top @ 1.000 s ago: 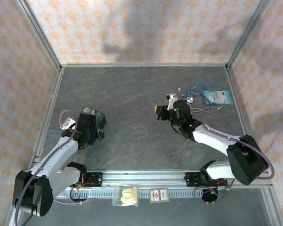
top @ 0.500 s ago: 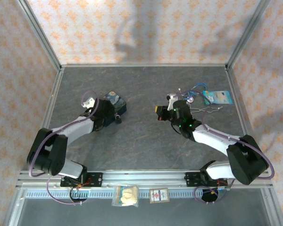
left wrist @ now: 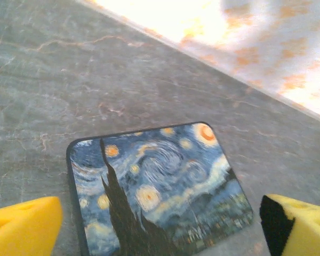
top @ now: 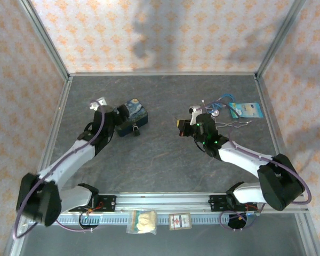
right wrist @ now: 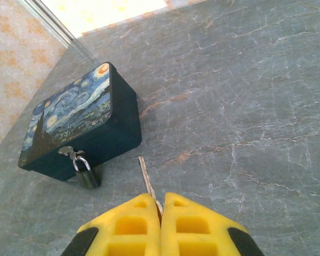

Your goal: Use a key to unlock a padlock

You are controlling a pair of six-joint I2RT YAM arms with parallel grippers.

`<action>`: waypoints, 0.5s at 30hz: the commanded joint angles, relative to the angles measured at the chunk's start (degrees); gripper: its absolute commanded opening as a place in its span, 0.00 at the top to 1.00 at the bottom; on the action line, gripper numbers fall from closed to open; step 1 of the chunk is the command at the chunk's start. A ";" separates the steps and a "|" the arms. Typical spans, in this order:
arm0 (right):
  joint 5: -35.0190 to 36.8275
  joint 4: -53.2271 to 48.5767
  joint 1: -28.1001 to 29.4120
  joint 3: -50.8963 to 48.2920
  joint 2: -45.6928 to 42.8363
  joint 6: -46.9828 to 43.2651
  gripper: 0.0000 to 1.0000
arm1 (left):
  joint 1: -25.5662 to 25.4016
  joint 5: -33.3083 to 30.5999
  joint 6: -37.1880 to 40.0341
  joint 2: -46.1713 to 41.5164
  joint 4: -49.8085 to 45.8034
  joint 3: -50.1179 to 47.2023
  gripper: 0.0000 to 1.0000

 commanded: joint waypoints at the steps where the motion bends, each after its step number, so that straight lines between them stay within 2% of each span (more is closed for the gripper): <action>1: 0.68 -0.06 -0.87 2.19 0.95 -2.02 1.00 | -2.72 6.15 -1.12 -4.49 1.20 -6.18 0.10; 6: -1.52 0.62 -1.44 3.52 3.11 -1.72 1.00 | -9.26 8.31 -11.71 -5.71 11.25 -15.09 0.14; 10: -1.94 0.57 -1.44 3.68 2.70 -1.37 1.00 | -11.35 6.91 -12.57 -0.95 17.32 -15.98 0.15; 15: -1.33 -0.04 -1.44 2.77 0.45 -0.45 1.00 | -11.42 4.31 -11.77 9.06 20.36 -12.06 0.16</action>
